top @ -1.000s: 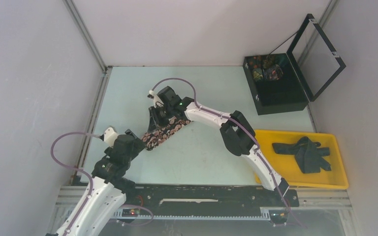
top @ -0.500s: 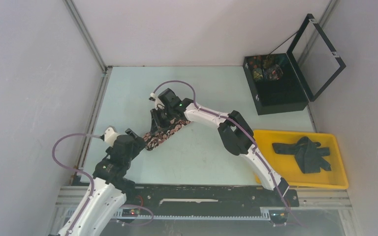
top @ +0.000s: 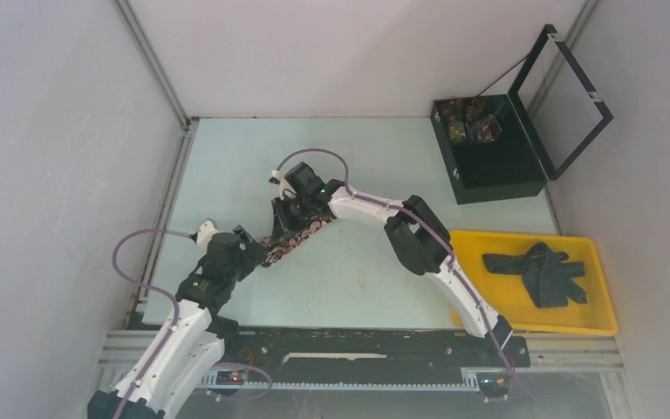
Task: Roll the ties
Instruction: Roll the tie at the center of the board.
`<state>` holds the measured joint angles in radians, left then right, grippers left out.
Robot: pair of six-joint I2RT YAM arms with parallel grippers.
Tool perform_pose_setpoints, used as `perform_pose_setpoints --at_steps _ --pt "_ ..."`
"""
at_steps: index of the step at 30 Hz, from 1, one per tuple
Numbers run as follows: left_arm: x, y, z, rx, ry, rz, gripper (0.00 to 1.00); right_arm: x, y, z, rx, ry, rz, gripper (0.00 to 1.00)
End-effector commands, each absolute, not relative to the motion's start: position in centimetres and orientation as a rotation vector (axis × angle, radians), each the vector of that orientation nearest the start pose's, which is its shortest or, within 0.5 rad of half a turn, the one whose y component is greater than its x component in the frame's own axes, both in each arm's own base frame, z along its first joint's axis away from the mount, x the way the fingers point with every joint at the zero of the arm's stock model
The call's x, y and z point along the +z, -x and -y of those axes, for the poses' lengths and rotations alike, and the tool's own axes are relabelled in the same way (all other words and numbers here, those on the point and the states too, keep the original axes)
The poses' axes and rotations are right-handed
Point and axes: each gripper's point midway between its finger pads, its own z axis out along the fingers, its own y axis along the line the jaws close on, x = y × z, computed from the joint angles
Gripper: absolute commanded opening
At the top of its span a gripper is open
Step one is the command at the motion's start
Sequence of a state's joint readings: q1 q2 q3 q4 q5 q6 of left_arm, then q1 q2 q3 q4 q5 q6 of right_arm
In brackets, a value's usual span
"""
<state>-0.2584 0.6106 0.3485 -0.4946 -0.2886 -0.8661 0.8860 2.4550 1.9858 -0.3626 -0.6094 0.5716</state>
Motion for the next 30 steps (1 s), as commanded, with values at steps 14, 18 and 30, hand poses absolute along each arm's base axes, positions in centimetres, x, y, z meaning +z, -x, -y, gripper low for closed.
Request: perform_pose_setpoints --at_steps 14,18,30 --pt "5.4 -23.8 4.6 -0.326 0.827 -2.147 0.88 5.1 -27.7 -52.4 1.357 0.727 -2.564 0.17" --pt "5.0 -24.0 4.8 -0.349 0.863 -2.137 0.88 5.0 -27.7 -52.4 1.359 0.726 -2.566 0.17" --pt "3.1 -24.4 5.9 -0.432 0.913 -2.149 0.82 5.0 -27.8 -52.2 1.364 0.719 -2.565 0.16"
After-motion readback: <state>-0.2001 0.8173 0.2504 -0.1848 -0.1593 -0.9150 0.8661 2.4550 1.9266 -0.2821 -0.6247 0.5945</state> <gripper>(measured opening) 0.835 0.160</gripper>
